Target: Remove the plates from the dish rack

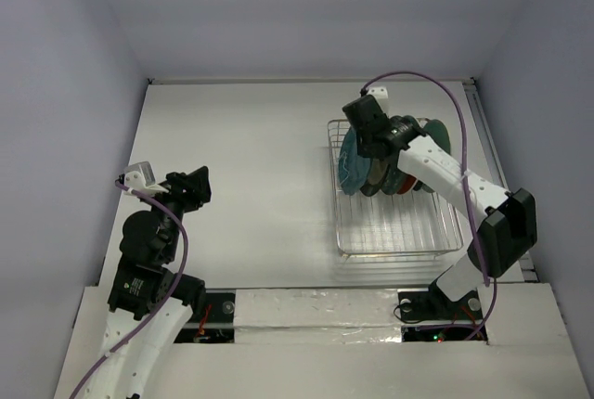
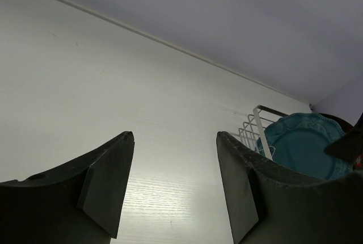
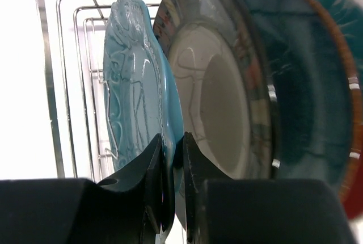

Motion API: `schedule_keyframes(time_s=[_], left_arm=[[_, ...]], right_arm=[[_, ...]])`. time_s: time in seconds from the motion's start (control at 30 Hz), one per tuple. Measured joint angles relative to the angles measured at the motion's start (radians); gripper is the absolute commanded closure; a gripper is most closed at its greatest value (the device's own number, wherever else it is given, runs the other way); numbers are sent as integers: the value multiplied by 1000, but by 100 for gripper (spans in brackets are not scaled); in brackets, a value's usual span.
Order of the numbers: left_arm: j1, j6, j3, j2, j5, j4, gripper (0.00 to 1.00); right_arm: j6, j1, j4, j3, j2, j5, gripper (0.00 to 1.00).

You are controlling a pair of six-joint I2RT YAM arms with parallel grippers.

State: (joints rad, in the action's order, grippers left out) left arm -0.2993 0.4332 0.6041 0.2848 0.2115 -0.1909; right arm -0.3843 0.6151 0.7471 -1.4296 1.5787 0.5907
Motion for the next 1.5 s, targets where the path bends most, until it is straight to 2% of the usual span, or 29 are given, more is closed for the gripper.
schedule_keyframes(time_s=[0.27, 0.47, 0.67, 0.8, 0.93, 1.13, 1.3, 1.5], left_arm=[[0, 0, 0, 0, 0, 0, 43], [1, 0, 0, 0, 0, 0, 43], [10, 0, 0, -5, 0, 0, 43], [14, 0, 0, -15, 0, 0, 43], [20, 0, 0, -23, 0, 0, 43], [20, 0, 0, -24, 0, 0, 43], [20, 0, 0, -24, 0, 0, 43], [20, 0, 0, -24, 0, 0, 43]], right_arm=[[47, 29, 142, -173, -31, 70, 100], [48, 113, 187, -284, -92, 101, 100], [23, 206, 124, -293, -144, 13, 100], [-37, 227, -37, -225, -131, -114, 100], [-123, 238, -208, -199, -20, -232, 100], [-266, 249, -452, -234, 286, -366, 100], [-345, 250, -495, -292, 498, -409, 100], [-423, 250, -527, -317, 595, -430, 100]])
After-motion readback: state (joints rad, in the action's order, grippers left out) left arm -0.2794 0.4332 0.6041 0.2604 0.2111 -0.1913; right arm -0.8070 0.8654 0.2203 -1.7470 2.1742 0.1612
